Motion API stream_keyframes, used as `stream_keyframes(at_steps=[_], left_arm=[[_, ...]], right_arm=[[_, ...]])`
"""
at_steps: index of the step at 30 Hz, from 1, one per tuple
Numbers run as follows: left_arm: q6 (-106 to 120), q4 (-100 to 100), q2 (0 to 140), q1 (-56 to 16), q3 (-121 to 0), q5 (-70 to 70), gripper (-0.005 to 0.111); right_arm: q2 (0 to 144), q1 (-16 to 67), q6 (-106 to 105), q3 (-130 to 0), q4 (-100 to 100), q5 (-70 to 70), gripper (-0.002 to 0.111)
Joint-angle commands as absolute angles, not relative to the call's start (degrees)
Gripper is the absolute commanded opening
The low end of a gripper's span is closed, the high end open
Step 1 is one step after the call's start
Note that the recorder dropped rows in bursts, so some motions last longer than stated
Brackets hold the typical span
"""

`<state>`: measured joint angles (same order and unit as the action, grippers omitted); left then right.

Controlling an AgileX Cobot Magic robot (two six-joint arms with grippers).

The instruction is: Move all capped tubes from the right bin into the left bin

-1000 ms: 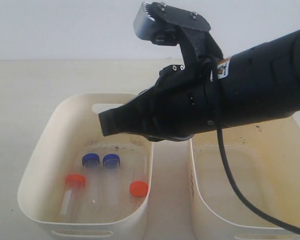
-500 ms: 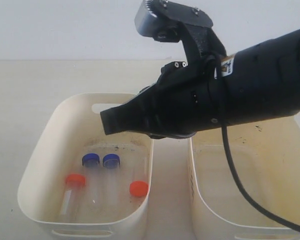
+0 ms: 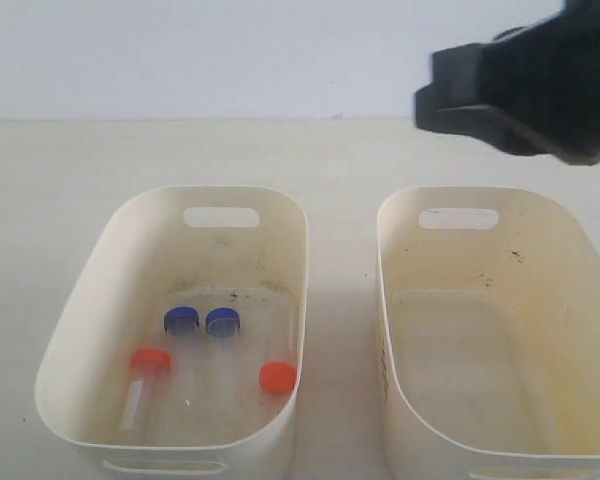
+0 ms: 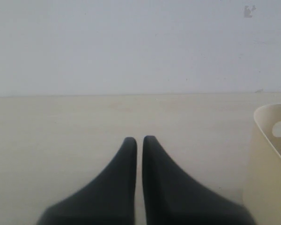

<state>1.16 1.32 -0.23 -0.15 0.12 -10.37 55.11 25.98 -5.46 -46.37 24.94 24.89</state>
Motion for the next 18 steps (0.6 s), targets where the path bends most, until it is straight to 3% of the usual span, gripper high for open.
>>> stream_keyframes(at_steps=[1, 13, 18], left_arm=[[0.9, 1.5, 0.0, -0.6, 0.0, -10.0, 0.004], [0.9, 1.5, 0.0, -0.6, 0.0, -10.0, 0.004], [0.9, 1.5, 0.0, -0.6, 0.0, -10.0, 0.004]], right_arm=[[47.6, 18.4, -5.9, -39.8, 24.5, 23.7, 0.0], [20.7, -0.1, -5.9, -19.7, 24.9, 14.6, 0.0], [12.7, -1.8, -5.8, -13.6, 25.1, 13.8, 0.0]])
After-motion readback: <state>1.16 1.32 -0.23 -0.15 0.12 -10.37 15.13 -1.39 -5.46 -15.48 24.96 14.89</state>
